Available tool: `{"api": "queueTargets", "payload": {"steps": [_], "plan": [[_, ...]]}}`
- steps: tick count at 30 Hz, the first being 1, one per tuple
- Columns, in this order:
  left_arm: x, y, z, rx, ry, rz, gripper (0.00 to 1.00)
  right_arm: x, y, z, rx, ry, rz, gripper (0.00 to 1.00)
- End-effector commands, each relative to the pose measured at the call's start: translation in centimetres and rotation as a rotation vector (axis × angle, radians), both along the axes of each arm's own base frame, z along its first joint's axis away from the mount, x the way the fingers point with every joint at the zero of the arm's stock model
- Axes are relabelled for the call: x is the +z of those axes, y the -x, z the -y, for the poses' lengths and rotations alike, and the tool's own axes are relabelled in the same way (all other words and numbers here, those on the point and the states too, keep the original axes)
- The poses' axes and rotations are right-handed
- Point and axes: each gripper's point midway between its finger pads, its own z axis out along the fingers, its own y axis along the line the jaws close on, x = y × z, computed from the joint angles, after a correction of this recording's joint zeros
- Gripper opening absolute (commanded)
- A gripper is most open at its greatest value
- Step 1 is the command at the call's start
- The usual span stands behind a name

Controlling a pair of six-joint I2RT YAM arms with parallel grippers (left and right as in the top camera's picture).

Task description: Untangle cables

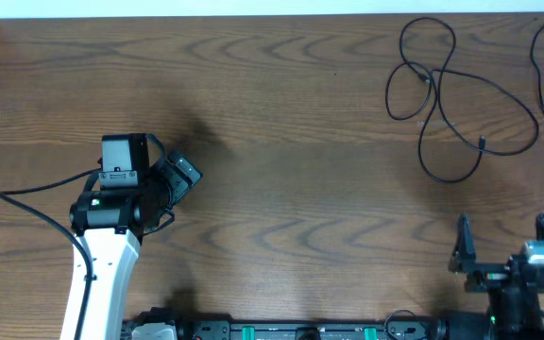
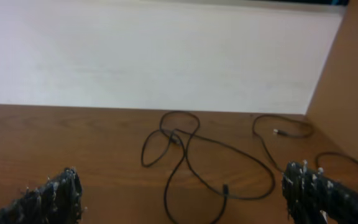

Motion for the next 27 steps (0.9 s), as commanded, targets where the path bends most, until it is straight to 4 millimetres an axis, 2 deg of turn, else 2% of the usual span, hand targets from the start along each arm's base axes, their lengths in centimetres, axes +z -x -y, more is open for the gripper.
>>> {"api": "queueTargets", "payload": {"steps": [1, 7, 11, 14, 22, 27], "plan": [[0.0, 0.1, -0.1, -0.01, -0.015, -0.001, 0.99, -0.5, -0.9, -0.4, 0.027, -0.029, 0.02, 0.99], [-0.1, 0.1, -0.1, -0.01, -0.015, -0.001, 0.99, -2.5, -3.9, -0.1, 0.029, -0.016, 0.078, 0.99], [-0.1, 0.1, -0.1, -0.01, -0.015, -0.001, 0.99, -4.6, -5.7, 0.1, 0.031, -0.104, 0.112, 0.99], [-0.1, 0.1, -0.1, -0.01, -0.015, -0.001, 0.99, -7.2, -6.6, 0.2, 0.029, -0.15, 0.091, 0.99], [-0.1, 0.1, -0.1, -0.01, -0.015, -0.002, 0.99, -12.8, -7.9, 0.5, 0.016, -0.165, 0.024, 0.99], [-0.1, 0.1, -0.1, -0.01, -0.015, -0.001, 0.99, -13.5, -7.8, 1.4, -0.04, -0.178, -0.003, 0.99]]}}
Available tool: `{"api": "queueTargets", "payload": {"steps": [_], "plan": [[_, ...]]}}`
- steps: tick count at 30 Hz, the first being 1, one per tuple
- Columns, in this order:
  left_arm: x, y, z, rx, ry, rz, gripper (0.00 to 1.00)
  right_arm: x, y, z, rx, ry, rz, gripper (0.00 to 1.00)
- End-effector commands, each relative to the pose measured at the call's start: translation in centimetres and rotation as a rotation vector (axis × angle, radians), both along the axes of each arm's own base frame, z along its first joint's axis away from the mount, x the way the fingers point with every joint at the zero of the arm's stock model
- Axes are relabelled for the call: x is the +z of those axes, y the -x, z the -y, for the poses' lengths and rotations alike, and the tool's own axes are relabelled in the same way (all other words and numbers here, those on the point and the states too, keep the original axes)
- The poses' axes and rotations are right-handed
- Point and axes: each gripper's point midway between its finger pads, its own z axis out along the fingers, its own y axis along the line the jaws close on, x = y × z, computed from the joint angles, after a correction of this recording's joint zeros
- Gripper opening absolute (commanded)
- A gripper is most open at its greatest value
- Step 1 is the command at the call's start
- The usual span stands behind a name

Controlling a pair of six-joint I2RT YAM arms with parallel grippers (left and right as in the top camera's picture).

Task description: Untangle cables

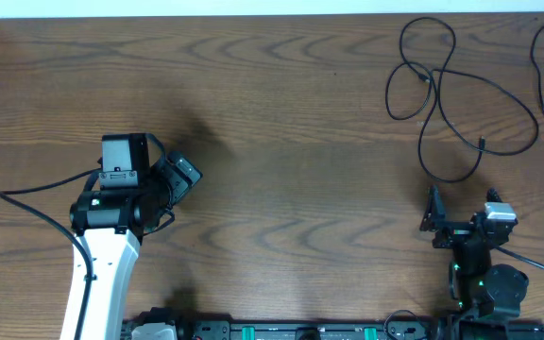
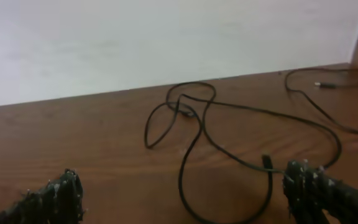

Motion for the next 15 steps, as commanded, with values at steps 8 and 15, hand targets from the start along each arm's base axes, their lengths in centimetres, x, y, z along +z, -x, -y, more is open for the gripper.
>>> {"api": "queueTargets", "payload": {"steps": [8, 15], "plan": [[-0.06, 0.1, -0.08, -0.01, -0.015, -0.002, 0.99, -0.17, 0.09, 1.02, -0.063, -0.015, -0.004, 0.99], [-0.06, 0.1, -0.09, -0.01, -0.015, -0.002, 0.99, -0.17, 0.09, 1.02, -0.063, -0.014, -0.004, 0.99]]}}
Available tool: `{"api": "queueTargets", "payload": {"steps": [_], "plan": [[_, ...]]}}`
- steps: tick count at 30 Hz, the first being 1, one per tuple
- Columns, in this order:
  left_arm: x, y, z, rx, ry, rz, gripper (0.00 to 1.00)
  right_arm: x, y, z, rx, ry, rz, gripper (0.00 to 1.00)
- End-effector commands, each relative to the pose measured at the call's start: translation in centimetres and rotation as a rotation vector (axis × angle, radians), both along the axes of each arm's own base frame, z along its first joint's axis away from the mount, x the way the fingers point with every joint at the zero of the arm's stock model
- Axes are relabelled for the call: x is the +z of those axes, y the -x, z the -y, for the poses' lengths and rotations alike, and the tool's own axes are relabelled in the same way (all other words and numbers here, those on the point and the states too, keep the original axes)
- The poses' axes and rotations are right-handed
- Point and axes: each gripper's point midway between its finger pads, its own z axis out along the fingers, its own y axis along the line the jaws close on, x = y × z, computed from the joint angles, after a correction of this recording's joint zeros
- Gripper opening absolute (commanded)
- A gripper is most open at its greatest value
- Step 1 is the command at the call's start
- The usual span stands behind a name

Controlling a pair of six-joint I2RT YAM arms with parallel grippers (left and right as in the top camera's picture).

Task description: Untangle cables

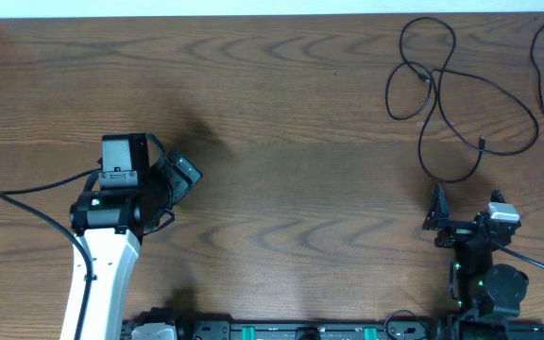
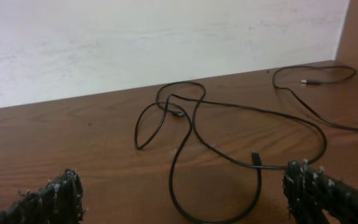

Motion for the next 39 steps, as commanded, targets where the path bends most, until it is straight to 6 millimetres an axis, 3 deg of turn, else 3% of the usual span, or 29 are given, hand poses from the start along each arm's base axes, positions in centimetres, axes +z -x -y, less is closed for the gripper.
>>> {"api": "queueTargets", "payload": {"steps": [1, 12, 17, 23, 29, 35, 39], "plan": [[-0.1, 0.1, -0.1, -0.01, -0.015, -0.001, 0.99, -0.1, 0.0, 0.2, -0.016, -0.011, 0.001, 0.99], [0.0, 0.3, 0.2, -0.022, -0.014, -0.004, 0.99, -0.1, 0.0, 0.2, -0.016, -0.011, 0.0, 0.99], [1.9, 1.0, 0.4, -0.031, -0.024, 0.066, 0.99, -0.1, 0.0, 0.2, -0.016, -0.012, 0.0, 0.99], [5.8, 3.0, -1.0, -0.01, -0.137, 0.24, 0.99, -0.1, 0.0, 0.2, -0.016, -0.011, 0.0, 0.99], [9.2, 7.5, -1.8, 0.011, -0.195, 0.429, 0.99, -0.1, 0.0, 0.2, -0.016, -0.011, 0.0, 0.99], [9.9, 9.8, -1.9, -0.073, -0.296, 0.665, 0.99, -0.1, 0.0, 0.2, -0.016, -0.012, 0.0, 0.99], [9.6, 9.5, -2.0, -0.082, -0.333, 0.758, 0.99, -0.1, 0.0, 0.2, -0.016, -0.011, 0.0, 0.99]]}}
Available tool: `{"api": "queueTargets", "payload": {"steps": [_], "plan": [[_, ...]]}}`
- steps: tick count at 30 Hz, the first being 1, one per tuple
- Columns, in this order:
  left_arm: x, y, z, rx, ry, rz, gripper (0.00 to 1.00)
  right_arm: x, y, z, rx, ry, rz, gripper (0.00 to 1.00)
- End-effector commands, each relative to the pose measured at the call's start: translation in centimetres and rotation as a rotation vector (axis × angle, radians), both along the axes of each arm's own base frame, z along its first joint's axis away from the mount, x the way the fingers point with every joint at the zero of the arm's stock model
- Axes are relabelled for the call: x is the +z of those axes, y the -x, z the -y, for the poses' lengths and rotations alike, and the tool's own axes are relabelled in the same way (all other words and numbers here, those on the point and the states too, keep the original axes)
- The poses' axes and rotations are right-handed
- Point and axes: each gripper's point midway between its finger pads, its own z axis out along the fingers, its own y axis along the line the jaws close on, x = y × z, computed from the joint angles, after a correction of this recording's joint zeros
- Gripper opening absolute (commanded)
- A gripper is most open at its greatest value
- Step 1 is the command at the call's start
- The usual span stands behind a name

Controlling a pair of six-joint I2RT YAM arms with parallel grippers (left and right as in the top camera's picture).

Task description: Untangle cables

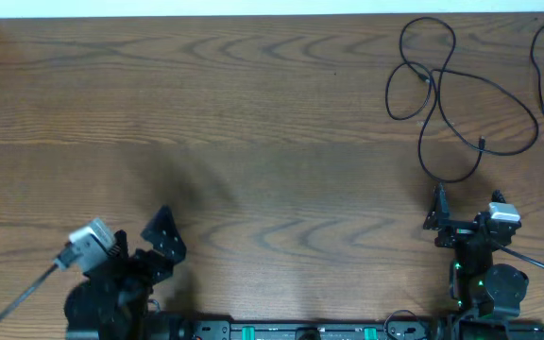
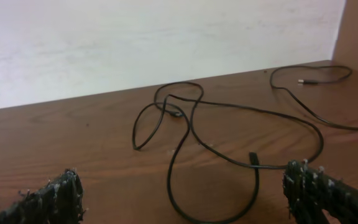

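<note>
A black cable (image 1: 439, 87) lies in tangled loops at the back right of the table; in the right wrist view the black cable (image 2: 191, 134) has its nearest loop just ahead of my fingers. A second black cable (image 1: 542, 71) lies by the right edge and shows farther back as the second cable (image 2: 309, 93). My right gripper (image 1: 466, 210) stands open just short of that nearest loop, the right gripper (image 2: 185, 200) with nothing between its fingertips (image 2: 64, 193). My left gripper (image 1: 165, 238) is pulled in at the front left, far from the cables.
A white cable curls at the right edge. A brown side wall rises to the right and a white wall (image 2: 154, 43) stands behind the table (image 1: 272, 142).
My left arm was stretched over the left middle of the table and is now pulled in at the front left edge. The right gripper has barely shifted and is still open.
My right gripper first sat open at the front right corner while the left arm reached over the left side. Then the right gripper stood farther left and nearer the cable's loop, and stayed there. The left arm is now back at the front edge.
</note>
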Motion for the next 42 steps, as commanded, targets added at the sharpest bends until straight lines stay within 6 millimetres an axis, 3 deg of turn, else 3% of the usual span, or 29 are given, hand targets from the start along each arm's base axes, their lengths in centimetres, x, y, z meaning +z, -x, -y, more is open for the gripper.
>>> {"api": "queueTargets", "payload": {"steps": [1, 6, 10, 21, 26, 42], "plan": [[-0.9, -0.7, -0.4, -0.018, -0.108, 0.055, 0.99, -0.1, 0.0, 0.1, -0.009, -0.012, 0.0, 0.99], [-1.1, -3.5, 0.6, -0.112, -0.252, 0.211, 0.99, -0.1, 0.0, 0.1, -0.009, -0.011, 0.0, 0.99], [-2.6, -4.8, 1.5, -0.16, -0.283, 0.287, 0.99, -0.1, 0.0, 0.1, -0.009, -0.012, 0.0, 0.99], [-7.8, -7.0, 1.8, -0.195, -0.394, 0.311, 0.99, -0.1, 0.0, 0.1, -0.009, -0.011, 0.0, 0.99], [-10.2, -7.0, 2.0, -0.221, -0.41, 0.247, 0.99, -0.1, 0.0, 0.1, -0.009, -0.012, 0.0, 0.99], [-10.3, -7.0, 1.7, -0.201, -0.415, 0.237, 0.99, -0.1, 0.0, 0.1, -0.009, -0.011, 0.0, 0.99]]}}
